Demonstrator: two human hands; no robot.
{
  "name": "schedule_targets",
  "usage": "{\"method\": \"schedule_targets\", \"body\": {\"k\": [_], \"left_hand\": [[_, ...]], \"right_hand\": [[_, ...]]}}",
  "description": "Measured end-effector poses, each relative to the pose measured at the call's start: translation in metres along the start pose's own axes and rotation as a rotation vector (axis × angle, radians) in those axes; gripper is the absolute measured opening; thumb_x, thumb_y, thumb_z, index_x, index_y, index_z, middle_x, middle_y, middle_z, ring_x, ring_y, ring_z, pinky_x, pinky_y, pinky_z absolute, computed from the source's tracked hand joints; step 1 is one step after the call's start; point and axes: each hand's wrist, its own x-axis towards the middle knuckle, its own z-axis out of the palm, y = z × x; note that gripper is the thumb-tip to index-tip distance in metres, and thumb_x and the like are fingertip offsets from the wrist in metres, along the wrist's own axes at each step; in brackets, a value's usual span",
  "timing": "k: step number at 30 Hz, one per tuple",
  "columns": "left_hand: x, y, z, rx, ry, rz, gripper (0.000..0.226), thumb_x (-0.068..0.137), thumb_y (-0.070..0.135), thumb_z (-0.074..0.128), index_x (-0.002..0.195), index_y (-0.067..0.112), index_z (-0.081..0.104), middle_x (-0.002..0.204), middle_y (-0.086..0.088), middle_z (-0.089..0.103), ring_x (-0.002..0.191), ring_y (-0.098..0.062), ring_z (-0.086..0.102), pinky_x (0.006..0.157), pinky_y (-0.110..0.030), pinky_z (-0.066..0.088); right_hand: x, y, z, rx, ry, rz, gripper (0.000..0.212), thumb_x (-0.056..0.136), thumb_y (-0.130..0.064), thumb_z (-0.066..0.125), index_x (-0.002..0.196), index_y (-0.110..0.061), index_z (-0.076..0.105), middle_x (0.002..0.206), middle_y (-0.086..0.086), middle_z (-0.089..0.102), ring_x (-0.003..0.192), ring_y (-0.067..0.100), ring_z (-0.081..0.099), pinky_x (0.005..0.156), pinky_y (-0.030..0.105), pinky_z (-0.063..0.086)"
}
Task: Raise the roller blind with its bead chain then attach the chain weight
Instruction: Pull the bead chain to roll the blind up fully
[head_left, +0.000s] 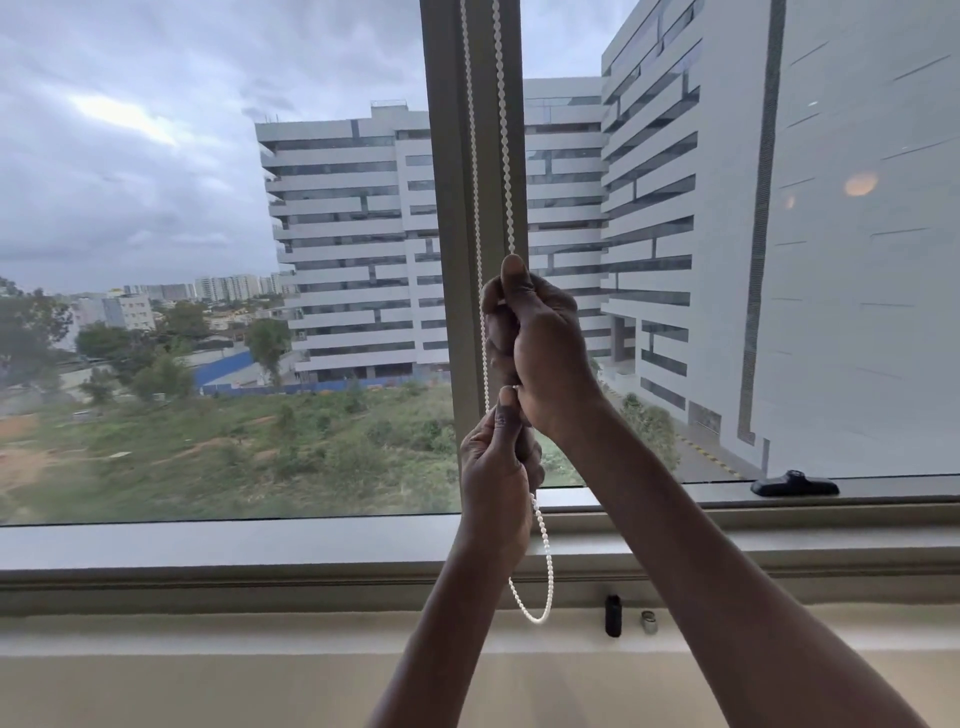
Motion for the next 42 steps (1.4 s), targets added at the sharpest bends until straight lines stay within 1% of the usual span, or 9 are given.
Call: {"method": "schedule_targets", "body": {"k": [6, 10, 12, 16, 20, 23, 25, 36, 42], "left_hand": [[0.003, -0.008, -0.017, 0.156, -0.008, -0.006, 0.060, 0.105, 0.020, 0.040, 0.045, 0.026, 0.048, 0.040, 0.015, 0.032, 0.034, 0.000, 0.022, 0.037, -0.019, 0.017], [0.011, -0.003, -0.030, 0.245, -0.048, -0.106, 0.063, 0.107, 0.027, 0.031, 0.060, 0.033, 0.072, 0.042, 0.002, 0.047, 0.039, 0.002, 0.041, 0.049, -0.020, 0.034], [0.020, 0.009, -0.031, 0.238, -0.067, -0.138, 0.063, 0.107, 0.038, 0.024, 0.072, 0.038, 0.077, 0.052, 0.000, 0.059, 0.052, 0.002, 0.053, 0.057, -0.021, 0.043], [0.049, 0.051, -0.021, 0.090, -0.145, -0.155, 0.066, 0.100, 0.056, 0.022, 0.105, 0.011, 0.069, 0.099, -0.008, 0.076, 0.097, -0.019, 0.070, 0.083, -0.030, 0.050], [0.065, 0.088, 0.000, 0.051, -0.284, -0.149, 0.066, 0.099, 0.061, 0.020, 0.107, 0.013, 0.065, 0.089, 0.001, 0.073, 0.072, -0.012, 0.065, 0.060, -0.024, 0.045], [0.065, 0.090, 0.013, -0.030, -0.275, -0.153, 0.052, 0.100, 0.057, 0.032, 0.092, 0.017, 0.064, 0.058, 0.011, 0.046, 0.043, -0.003, 0.034, 0.040, -0.019, 0.018], [0.063, 0.084, 0.015, -0.085, -0.224, -0.140, 0.042, 0.102, 0.047, 0.037, 0.082, 0.019, 0.060, 0.049, 0.012, 0.033, 0.036, 0.000, 0.022, 0.035, -0.017, 0.012], [0.057, 0.073, 0.013, -0.175, -0.141, -0.004, 0.036, 0.104, 0.030, 0.041, 0.073, 0.022, 0.057, 0.043, 0.013, 0.025, 0.032, 0.001, 0.016, 0.029, -0.013, 0.014], [0.043, 0.056, 0.003, -0.200, -0.120, 0.034, 0.039, 0.104, 0.026, 0.042, 0.070, 0.018, 0.059, 0.041, 0.013, 0.027, 0.031, 0.002, 0.018, 0.028, -0.014, 0.017]], "right_hand": [[-0.006, 0.021, -0.004, -0.178, 0.047, -0.140, 0.041, 0.099, -0.036, 0.045, 0.063, -0.018, 0.053, 0.044, -0.003, 0.035, 0.032, 0.005, 0.025, 0.034, 0.016, 0.020], [-0.013, 0.037, -0.009, -0.250, 0.073, -0.166, 0.042, 0.096, -0.040, 0.047, 0.058, -0.022, 0.053, 0.042, -0.010, 0.037, 0.035, 0.005, 0.028, 0.037, 0.019, 0.023], [-0.022, 0.049, -0.011, -0.242, 0.067, -0.185, 0.043, 0.097, -0.035, 0.046, 0.057, -0.020, 0.052, 0.041, -0.013, 0.037, 0.036, 0.003, 0.029, 0.039, 0.017, 0.026], [-0.047, 0.081, -0.019, -0.204, 0.057, -0.118, 0.041, 0.096, -0.030, 0.047, 0.059, -0.014, 0.050, 0.049, -0.006, 0.036, 0.046, 0.008, 0.029, 0.044, 0.026, 0.022], [-0.062, 0.097, -0.027, -0.250, 0.033, -0.015, 0.042, 0.097, -0.036, 0.044, 0.057, -0.023, 0.051, 0.043, -0.013, 0.035, 0.037, 0.002, 0.026, 0.037, 0.016, 0.021], [-0.063, 0.098, -0.025, -0.230, 0.034, 0.007, 0.042, 0.095, -0.037, 0.044, 0.056, -0.025, 0.053, 0.042, -0.013, 0.035, 0.037, 0.002, 0.026, 0.036, 0.015, 0.021], [-0.063, 0.097, -0.025, -0.196, 0.033, 0.007, 0.041, 0.094, -0.033, 0.044, 0.055, -0.025, 0.053, 0.042, -0.013, 0.036, 0.037, 0.001, 0.026, 0.037, 0.015, 0.022], [-0.061, 0.093, -0.042, -0.064, -0.107, 0.119, 0.036, 0.093, -0.028, 0.043, 0.059, -0.023, 0.056, 0.050, -0.006, 0.044, 0.041, 0.006, 0.033, 0.041, 0.018, 0.028], [-0.031, 0.055, -0.044, -0.105, -0.114, 0.061, 0.039, 0.089, -0.030, 0.038, 0.105, -0.005, 0.063, 0.087, 0.007, 0.063, 0.079, 0.016, 0.054, 0.074, 0.032, 0.042]]}}
